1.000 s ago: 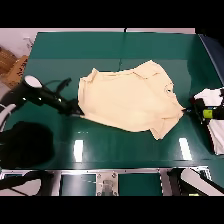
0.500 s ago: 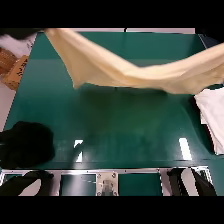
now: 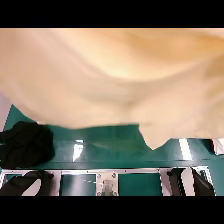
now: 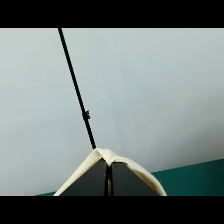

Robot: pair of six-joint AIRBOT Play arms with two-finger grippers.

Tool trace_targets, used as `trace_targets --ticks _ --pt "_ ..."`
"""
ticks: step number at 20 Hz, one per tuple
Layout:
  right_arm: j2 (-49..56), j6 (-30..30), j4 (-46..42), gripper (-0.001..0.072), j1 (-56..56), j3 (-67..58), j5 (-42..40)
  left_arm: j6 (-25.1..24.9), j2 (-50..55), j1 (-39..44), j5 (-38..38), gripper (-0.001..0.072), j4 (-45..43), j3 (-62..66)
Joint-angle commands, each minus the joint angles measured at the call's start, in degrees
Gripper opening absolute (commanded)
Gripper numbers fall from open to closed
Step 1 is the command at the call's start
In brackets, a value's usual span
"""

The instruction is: Fold the shirts.

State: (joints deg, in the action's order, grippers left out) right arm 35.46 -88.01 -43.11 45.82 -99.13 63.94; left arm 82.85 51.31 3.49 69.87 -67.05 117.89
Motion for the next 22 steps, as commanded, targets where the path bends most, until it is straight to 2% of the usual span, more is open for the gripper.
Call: trace_targets --ticks 1,5,8,10,13,17,22 --pt "0.3 -0.3 -0.6 0.0019 0.1 7.7 0.4 1.1 -0.3 0.0 0.0 0.0026 -4.1 -8.9" --pt "2.4 7.9 4.6 0.0019 -2.7 29.1 -2.2 -0.3 4.1 0.0 -3.8 0.0026 -2.4 -25.6" --pt "8.0 13.0 4.6 0.0019 -9.4 43.8 -10.8 -5.9 12.4 0.0 -8.5 0.0027 5.9 -35.1" --pt "15.7 15.4 4.6 0.0019 -14.1 48.3 -16.6 -8.8 19.9 0.0 -11.4 0.0026 9.2 -37.7" --pt "31.6 16.7 5.2 0.0019 -18.4 45.5 -20.1 -8.8 30.3 0.0 -15.7 0.0026 9.3 -37.6" --pt "51.2 16.7 5.7 0.0019 -20.5 31.4 -17.1 -8.7 38.0 0.0 -23.1 0.0026 10.2 -37.6" --pt "65.0 16.5 10.3 0.002 -21.7 13.2 -14.8 -8.7 42.5 0.0 -33.0 0.0026 10.5 -33.7"
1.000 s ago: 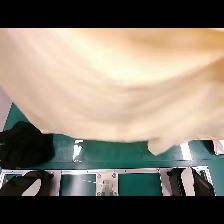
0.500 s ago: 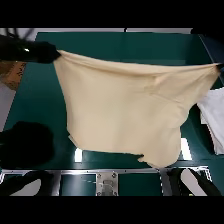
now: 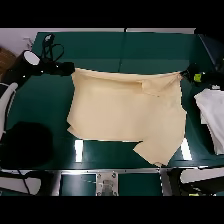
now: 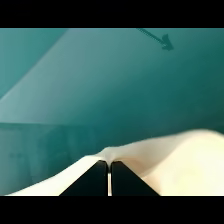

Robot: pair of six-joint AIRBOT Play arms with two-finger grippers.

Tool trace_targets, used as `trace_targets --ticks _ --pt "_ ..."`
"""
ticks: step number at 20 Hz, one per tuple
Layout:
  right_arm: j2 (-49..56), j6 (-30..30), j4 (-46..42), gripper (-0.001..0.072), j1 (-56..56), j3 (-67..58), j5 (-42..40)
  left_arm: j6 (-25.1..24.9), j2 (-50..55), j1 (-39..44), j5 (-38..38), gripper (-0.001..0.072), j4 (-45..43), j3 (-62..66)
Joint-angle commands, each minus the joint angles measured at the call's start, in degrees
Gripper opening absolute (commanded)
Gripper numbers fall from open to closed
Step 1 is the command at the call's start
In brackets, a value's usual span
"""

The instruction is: Fold the shirts.

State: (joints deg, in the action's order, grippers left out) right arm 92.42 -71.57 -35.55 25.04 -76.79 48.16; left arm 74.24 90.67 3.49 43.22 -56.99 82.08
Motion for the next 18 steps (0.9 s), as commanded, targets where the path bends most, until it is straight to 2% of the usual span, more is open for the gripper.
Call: trace_targets --ticks 1,7,11,14,18 --pt "9.6 0.0 3.9 0.002 -1.2 -12.0 1.0 -0.2 4.0 0.0 -7.1 0.0026 0.5 3.7" --pt "13.6 0.0 5.1 0.002 -2.0 -21.3 -0.2 -0.2 5.5 0.0 -13.0 0.0026 0.5 9.3" --pt "14.7 0.0 4.4 0.0019 -2.1 -21.4 -0.1 -1.9 5.6 0.0 -12.1 0.0026 -2.3 9.3" --pt "15.0 -2.2 -3.1 0.0019 -1.6 -21.2 3.2 -1.9 6.7 0.0 -6.8 0.0026 -8.0 9.2" --pt "15.0 -3.5 -13.3 0.0018 -1.3 -20.9 11.0 -2.7 11.5 0.0 0.1 0.0026 -9.5 8.8"
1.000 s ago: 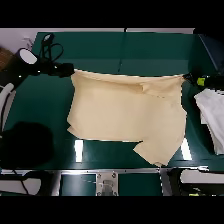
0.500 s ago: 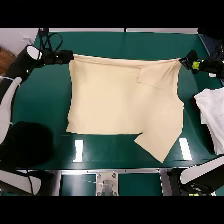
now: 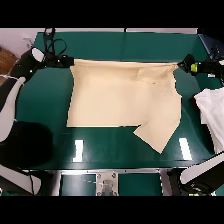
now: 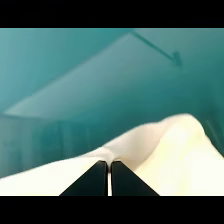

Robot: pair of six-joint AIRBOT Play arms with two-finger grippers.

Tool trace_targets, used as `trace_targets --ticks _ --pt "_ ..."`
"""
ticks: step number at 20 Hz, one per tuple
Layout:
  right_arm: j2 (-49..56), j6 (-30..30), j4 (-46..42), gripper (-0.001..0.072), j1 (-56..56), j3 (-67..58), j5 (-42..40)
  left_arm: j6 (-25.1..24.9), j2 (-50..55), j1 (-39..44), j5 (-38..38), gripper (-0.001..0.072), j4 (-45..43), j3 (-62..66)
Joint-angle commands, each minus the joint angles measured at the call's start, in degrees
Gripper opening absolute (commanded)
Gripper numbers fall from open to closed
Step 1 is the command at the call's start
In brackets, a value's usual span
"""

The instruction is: Fold the shirts.

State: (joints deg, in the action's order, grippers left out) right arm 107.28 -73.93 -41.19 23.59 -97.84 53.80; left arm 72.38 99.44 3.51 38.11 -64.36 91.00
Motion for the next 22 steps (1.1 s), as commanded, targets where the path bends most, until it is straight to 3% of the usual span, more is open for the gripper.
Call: trace_targets --ticks 1,7,9,20,22 --pt "0.1 -1.2 -8.9 0.0018 0.1 0.7 6.6 -1.0 3.8 0.0 6.3 0.0026 -2.1 -0.1" --pt "0.1 -4.8 -21.2 0.0018 0.2 4.3 12.8 -2.6 5.3 0.0 19.9 0.0026 -5.4 -0.2" --pt "0.1 -4.8 -21.7 0.0018 0.2 5.7 12.5 -2.6 5.4 0.0 23.1 0.0026 -6.3 -0.3" --pt "0.1 -5.0 -20.8 0.0018 -0.3 7.3 10.1 -1.9 5.9 0.0 17.6 0.0026 -4.0 0.4" --pt "0.1 -5.0 -20.8 0.0018 -0.3 7.3 10.1 -2.0 5.9 0.0 19.9 0.0026 -4.6 0.3"
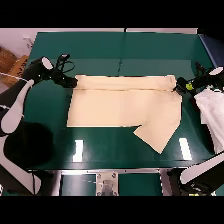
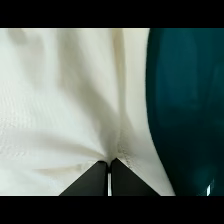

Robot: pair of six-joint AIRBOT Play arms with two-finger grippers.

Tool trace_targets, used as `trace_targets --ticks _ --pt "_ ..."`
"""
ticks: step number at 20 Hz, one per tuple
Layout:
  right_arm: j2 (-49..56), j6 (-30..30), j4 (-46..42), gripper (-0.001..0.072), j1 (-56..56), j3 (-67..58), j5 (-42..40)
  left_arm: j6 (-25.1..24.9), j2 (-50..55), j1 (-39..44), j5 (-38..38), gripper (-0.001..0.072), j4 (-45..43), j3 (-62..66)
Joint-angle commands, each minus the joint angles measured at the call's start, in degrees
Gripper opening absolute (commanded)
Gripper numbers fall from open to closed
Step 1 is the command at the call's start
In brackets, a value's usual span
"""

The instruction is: Fold the shirts.

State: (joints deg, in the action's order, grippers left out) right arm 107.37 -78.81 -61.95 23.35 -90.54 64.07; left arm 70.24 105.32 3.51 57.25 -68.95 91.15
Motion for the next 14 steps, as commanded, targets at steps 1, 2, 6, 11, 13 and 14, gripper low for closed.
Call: trace_targets --ticks 1,2,6,11,13,14 --pt "0.0 -0.1 0.0 0.0019 -0.1 0.0 -0.2 0.2 0.0 0.0 1.8 0.0026 -0.6 0.2" --pt "0.0 -0.2 0.0 0.0019 -0.1 0.0 -0.2 0.2 0.0 0.0 1.9 0.0027 -0.8 0.2" --pt "0.0 -0.3 3.8 0.0019 -0.1 0.0 0.6 0.2 0.0 0.0 1.5 0.0027 2.0 0.2" --pt "-1.9 -2.3 3.9 0.0018 1.6 -1.1 4.9 0.2 0.0 0.0 0.8 0.0026 1.9 0.2" --pt "-3.4 -2.3 3.8 0.0019 2.3 -1.1 5.5 0.2 0.0 0.0 0.8 0.0026 1.9 0.2" --pt "-3.5 -2.3 3.8 0.0019 2.5 -1.1 6.1 0.2 0.0 0.0 0.8 0.0026 1.9 0.2"
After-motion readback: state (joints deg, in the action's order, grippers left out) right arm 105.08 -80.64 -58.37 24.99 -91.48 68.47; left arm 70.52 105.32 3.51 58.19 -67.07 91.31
